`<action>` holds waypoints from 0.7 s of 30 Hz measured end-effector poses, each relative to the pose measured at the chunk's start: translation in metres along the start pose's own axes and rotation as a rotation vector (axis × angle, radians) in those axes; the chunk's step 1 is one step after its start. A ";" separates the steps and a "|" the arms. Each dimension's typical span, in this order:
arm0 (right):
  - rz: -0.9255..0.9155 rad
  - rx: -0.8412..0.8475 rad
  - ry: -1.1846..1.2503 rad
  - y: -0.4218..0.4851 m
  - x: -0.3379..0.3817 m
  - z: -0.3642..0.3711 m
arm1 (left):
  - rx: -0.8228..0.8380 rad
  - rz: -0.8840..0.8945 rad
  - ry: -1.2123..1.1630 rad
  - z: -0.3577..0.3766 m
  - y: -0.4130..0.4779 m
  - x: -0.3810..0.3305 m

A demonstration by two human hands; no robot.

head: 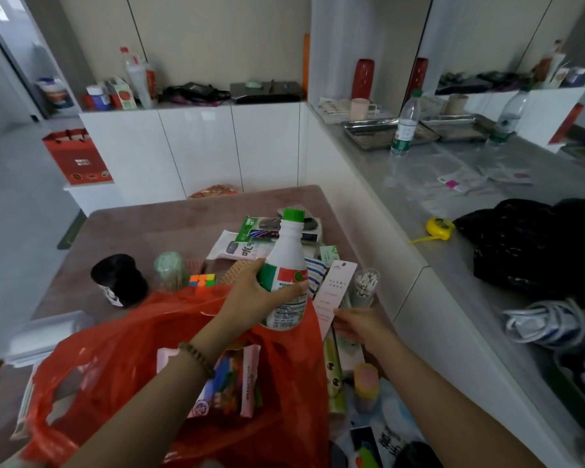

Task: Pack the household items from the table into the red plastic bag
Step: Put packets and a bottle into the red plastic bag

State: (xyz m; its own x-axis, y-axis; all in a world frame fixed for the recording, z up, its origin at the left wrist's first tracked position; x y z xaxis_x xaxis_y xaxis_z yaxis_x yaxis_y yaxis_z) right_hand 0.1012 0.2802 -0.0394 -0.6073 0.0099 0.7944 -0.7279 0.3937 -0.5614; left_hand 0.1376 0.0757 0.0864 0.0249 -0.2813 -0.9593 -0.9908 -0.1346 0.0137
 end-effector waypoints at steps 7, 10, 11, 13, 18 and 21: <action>-0.002 0.012 -0.019 -0.011 -0.005 0.002 | -0.020 -0.046 -0.053 -0.005 -0.011 0.012; -0.071 -0.040 0.026 -0.014 -0.004 -0.003 | -0.021 -0.056 -0.065 -0.011 -0.020 0.015; -0.120 -0.078 0.033 -0.015 0.000 -0.008 | -0.019 -0.055 -0.070 -0.014 -0.022 0.016; -0.271 -0.186 0.006 -0.020 0.013 -0.022 | -0.018 -0.065 -0.086 -0.021 -0.029 0.014; -0.639 -0.238 -0.074 -0.061 0.064 -0.053 | -0.054 -0.095 -0.123 -0.046 -0.046 0.011; -0.587 0.017 -0.017 -0.104 0.069 -0.051 | -0.088 -0.099 -0.107 -0.070 -0.061 0.014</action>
State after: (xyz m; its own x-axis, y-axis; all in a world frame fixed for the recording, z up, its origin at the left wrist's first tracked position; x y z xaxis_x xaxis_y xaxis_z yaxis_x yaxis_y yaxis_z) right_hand 0.1509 0.2870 0.0860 -0.1058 -0.2206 0.9696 -0.9489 0.3139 -0.0321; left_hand 0.2074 0.0130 0.0920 0.1031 -0.1603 -0.9817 -0.9687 -0.2402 -0.0625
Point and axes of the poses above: each hand's wrist, its own y-axis towards the middle knuckle, its own z-axis out of the palm, x = y × z, the point moved 1 cm from there along y, towards the middle knuckle, and after that the axes turned 14 degrees about -x, right-handed, at the moved point
